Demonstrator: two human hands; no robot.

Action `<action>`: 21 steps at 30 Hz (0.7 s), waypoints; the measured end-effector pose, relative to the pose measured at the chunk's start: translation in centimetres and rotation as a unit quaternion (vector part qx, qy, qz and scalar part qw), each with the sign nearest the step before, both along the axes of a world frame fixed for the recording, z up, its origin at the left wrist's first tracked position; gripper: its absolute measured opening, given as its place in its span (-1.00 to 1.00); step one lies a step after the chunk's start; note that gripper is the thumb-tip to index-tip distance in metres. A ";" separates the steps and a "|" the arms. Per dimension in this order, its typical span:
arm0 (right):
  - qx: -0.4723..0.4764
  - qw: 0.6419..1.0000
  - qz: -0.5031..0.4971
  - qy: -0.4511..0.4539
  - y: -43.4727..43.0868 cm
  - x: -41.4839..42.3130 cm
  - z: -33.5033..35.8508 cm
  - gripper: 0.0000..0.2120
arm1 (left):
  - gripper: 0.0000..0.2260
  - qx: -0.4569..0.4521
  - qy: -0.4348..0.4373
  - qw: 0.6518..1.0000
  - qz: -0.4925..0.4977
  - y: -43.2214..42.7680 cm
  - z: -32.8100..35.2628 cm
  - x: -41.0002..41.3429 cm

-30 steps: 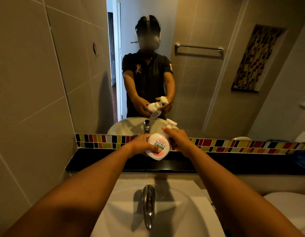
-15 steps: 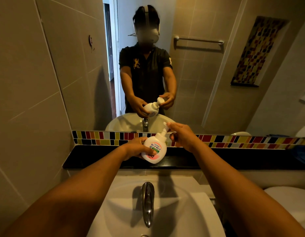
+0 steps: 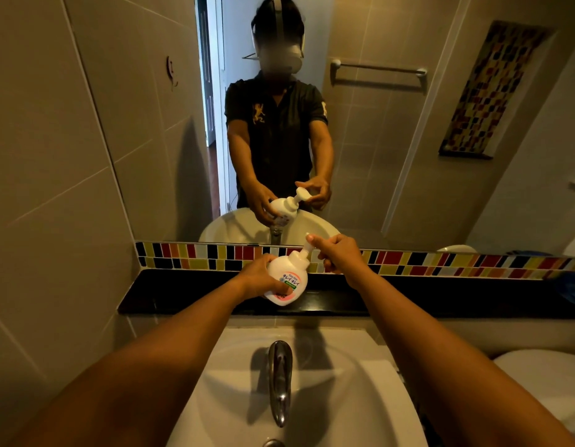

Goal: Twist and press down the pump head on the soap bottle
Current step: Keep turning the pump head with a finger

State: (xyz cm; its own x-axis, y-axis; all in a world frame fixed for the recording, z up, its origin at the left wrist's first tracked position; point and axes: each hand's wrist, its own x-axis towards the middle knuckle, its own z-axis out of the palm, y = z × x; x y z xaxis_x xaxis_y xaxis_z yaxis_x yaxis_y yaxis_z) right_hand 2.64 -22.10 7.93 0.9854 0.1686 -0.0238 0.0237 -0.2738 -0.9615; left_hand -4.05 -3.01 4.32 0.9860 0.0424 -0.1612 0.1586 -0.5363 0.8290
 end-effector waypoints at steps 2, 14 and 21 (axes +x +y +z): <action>-0.012 1.000 -0.014 0.001 0.3 0.3 -0.3 -0.54 | -0.38 0.006 -0.001 1.000 0.004 0.1 -0.2 0.2; 0.011 0.996 0.083 0.032 0.2 1.0 -0.2 -0.53 | -0.45 -0.037 0.014 0.999 0.006 0.9 -0.3 1.1; 0.063 0.991 0.119 0.026 -0.2 0.6 -0.1 -0.86 | -0.43 -0.028 0.028 0.999 -0.009 0.9 -0.8 1.3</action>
